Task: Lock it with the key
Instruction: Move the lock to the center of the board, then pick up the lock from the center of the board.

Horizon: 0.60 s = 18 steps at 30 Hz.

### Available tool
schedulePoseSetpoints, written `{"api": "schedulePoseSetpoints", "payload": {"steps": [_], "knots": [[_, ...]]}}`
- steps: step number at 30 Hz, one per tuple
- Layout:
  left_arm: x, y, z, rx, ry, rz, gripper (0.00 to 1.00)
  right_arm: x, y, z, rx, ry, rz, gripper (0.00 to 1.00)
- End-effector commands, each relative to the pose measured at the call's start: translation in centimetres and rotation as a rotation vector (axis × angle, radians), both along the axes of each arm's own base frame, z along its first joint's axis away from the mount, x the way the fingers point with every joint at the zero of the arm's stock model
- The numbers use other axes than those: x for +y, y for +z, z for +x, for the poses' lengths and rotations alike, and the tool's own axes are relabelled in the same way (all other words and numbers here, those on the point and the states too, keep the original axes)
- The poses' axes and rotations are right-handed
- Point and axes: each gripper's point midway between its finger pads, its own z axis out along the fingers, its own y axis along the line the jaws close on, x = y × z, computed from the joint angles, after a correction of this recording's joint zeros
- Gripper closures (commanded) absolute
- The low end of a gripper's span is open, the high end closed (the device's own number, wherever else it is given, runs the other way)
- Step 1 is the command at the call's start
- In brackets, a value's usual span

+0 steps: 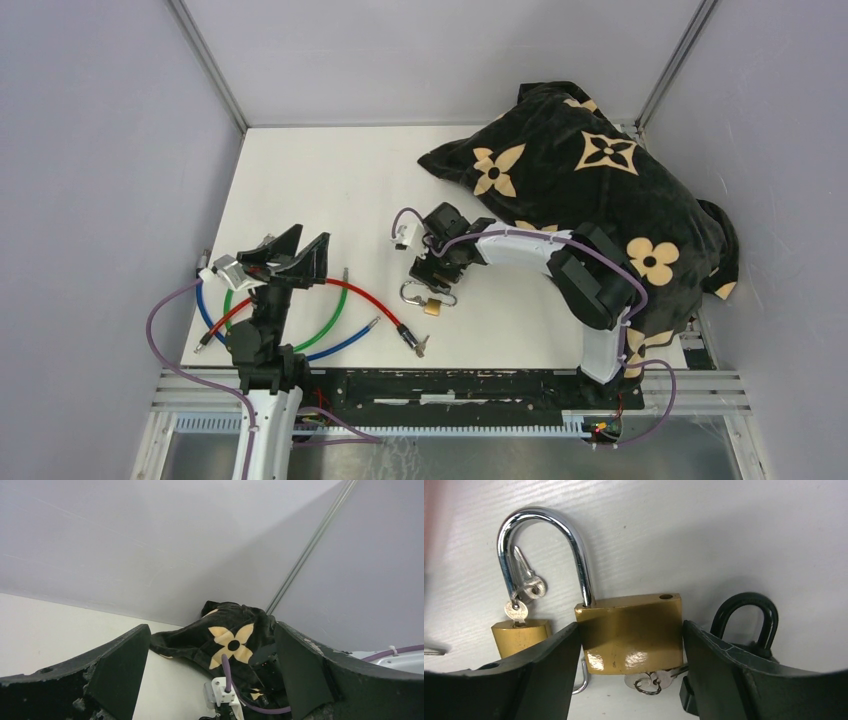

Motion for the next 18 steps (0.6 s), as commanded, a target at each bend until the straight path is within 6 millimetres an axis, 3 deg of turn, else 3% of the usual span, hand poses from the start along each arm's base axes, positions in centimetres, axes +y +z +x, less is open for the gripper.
{"api": "schedulePoseSetpoints", "payload": {"steps": [1,5,6,12,16,18], "knots": [[-0.2,0.7,-0.5,-0.018,-0.018,-0.014,0.02,-1.3,-3.2,1.5,-0.005,-0.029,-0.123,0.26],[-0.2,0.6,-0.4,-0.017,-0.016,-0.008,0.02,-0.6,-3.2,1.3,0.022,-0.012,-0.107,0.67],[-0.2,0.6,-0.4,-0.014,-0.017,-0.007,0.02,-0.6,-3.1,1.2,0.021,-0.008,-0.099,0.71],[-1.3,-0.9,0.9,0.09,-0.071,0.038,0.1,1.1,-0.2,0.6,-0.016,0.039,0.068,0.89],[-3.2,-3.5,2.9,0.287,-0.17,0.193,0.17,2.3,2.4,0.0,-0.045,0.069,0.215,0.97],[-5.4,-4.4,3.2,0.358,-0.3,0.303,0.18,2.4,3.4,-0.2,-0.045,0.067,0.262,0.98]]}}
